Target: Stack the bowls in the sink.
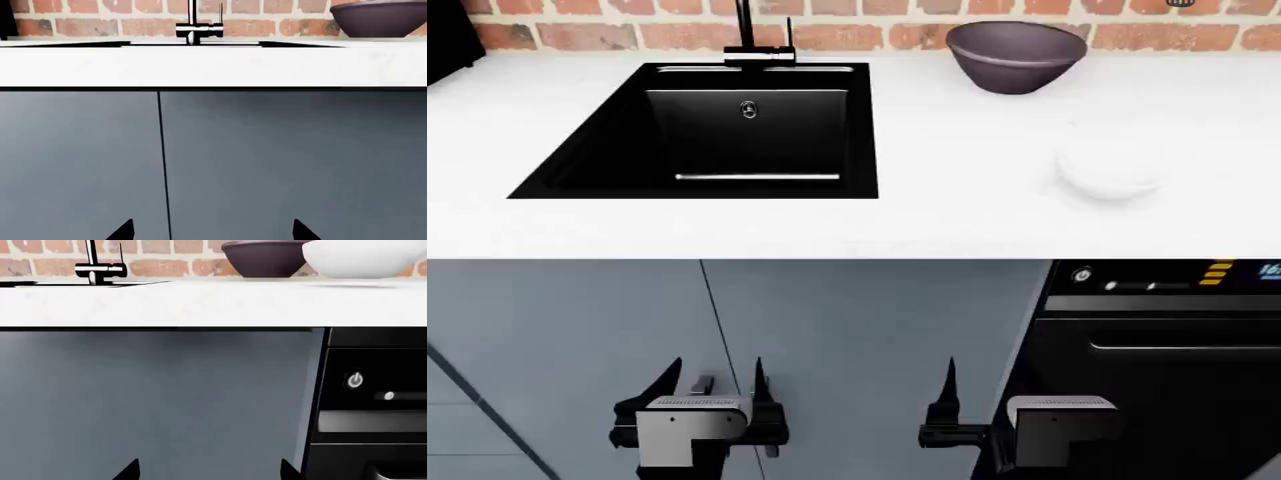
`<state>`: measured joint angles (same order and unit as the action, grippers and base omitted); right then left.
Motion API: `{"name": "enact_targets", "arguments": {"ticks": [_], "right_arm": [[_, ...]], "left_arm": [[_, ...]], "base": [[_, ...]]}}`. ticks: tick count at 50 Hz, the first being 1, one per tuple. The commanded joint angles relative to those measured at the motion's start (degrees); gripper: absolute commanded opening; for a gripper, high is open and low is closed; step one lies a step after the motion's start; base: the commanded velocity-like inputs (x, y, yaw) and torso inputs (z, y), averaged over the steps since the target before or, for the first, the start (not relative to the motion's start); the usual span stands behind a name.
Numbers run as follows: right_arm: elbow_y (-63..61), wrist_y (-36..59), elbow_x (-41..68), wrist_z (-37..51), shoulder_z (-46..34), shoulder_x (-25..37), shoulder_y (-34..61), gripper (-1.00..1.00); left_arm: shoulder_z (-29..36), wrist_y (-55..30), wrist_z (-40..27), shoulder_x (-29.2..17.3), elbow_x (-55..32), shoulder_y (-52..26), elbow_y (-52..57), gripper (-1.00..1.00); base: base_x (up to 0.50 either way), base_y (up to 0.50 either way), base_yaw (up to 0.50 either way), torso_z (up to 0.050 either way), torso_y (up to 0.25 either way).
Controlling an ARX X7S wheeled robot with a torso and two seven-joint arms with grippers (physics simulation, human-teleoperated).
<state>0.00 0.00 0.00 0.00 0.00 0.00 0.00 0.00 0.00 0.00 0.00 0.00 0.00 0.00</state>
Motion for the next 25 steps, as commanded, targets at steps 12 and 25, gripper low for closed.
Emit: {"name": "enact_targets", "arguments": {"ticks": [12, 25], "right_arm": [[0.41, 0.16, 1.61, 4.24, -3.52, 2.52, 0.51, 1.0], [0.65, 0.15, 2.78, 5.78, -4.85, 3.77, 0.6, 1.0]], "left_arm": [[3.07, 0.59, -3.06, -2.66, -3.15, -0.38, -0.79, 1.0], [4.47, 1.21, -4.36, -3.87, -4.35, -0.29, -0.71, 1.0]], "base": [[0.0, 0.0, 0.0, 0.0, 0.0], [0.0, -0.32, 0.0, 0.0, 0.0]]}}
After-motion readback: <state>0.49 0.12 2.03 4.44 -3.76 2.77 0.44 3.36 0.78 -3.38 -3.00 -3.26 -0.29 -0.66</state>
